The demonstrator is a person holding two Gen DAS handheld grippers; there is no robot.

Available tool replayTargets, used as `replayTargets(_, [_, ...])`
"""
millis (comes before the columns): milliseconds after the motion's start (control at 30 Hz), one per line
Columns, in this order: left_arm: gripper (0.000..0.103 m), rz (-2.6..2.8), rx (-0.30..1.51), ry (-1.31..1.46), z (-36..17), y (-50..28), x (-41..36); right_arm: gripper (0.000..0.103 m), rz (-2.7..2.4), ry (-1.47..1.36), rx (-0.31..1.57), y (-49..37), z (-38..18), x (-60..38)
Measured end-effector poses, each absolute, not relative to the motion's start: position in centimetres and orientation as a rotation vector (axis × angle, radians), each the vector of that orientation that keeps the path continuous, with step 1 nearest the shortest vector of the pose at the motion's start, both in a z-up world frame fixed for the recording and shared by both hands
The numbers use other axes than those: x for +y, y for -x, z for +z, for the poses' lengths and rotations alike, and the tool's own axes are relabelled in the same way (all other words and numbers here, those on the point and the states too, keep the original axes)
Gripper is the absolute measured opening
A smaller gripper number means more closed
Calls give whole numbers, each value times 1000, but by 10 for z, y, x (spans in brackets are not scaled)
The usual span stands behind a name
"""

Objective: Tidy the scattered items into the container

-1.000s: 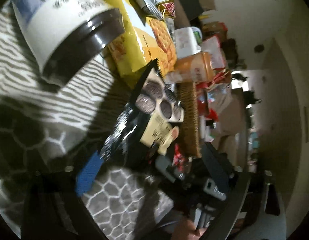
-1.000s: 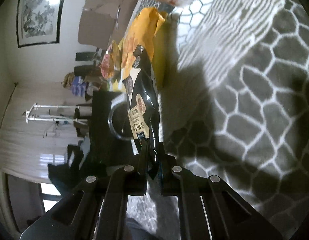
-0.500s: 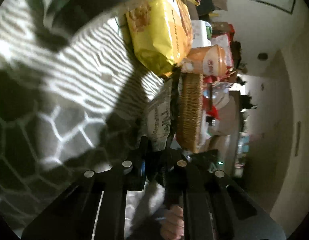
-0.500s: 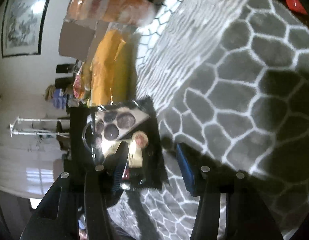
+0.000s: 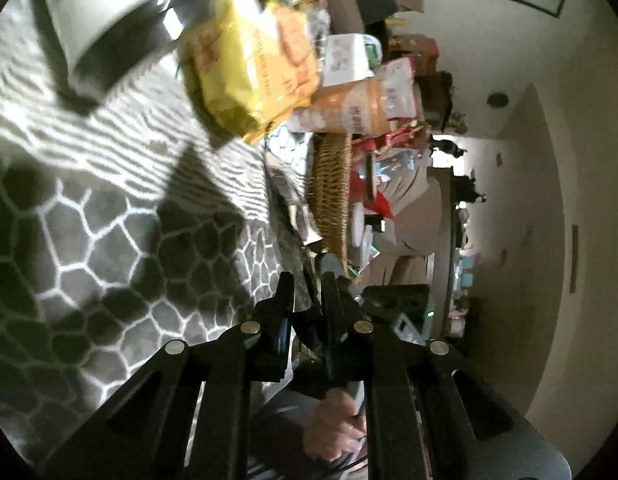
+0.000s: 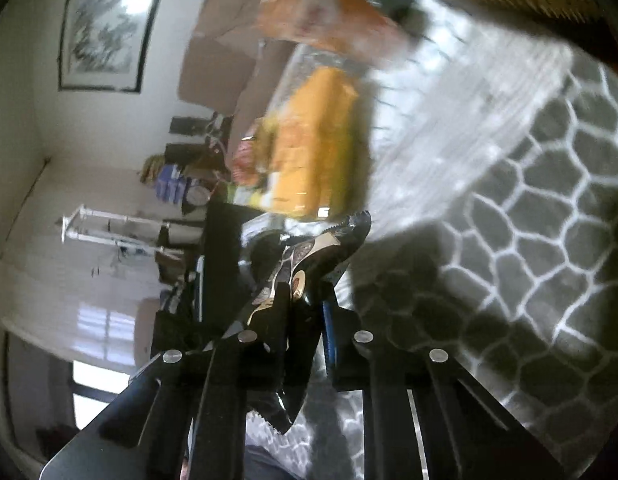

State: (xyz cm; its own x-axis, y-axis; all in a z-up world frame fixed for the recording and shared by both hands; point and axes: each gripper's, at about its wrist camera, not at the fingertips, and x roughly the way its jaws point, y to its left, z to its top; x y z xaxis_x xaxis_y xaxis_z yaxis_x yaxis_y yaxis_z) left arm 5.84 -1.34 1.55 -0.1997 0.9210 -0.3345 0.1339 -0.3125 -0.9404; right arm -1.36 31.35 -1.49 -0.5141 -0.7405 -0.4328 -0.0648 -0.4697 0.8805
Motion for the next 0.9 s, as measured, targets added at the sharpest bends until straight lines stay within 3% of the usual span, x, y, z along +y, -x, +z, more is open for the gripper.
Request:
replayTargets(267, [13,1662,-1205,1352,83,-63,-79,12,-2029,-1134,-1042,36,60,235])
replayTargets(533, [19,1882,-1180,1337,137,-27,-210,12,-1988,-1141,-823,106,106,75])
replayTargets(700, [19,1986,-1168,1417,134,16,-278,12,-2014,-1194,-697,152,95,-5])
replayTargets(900, [23,1958,-1191,1599,79,77,-295,11,-2101,-1323,-522,200,58,-52])
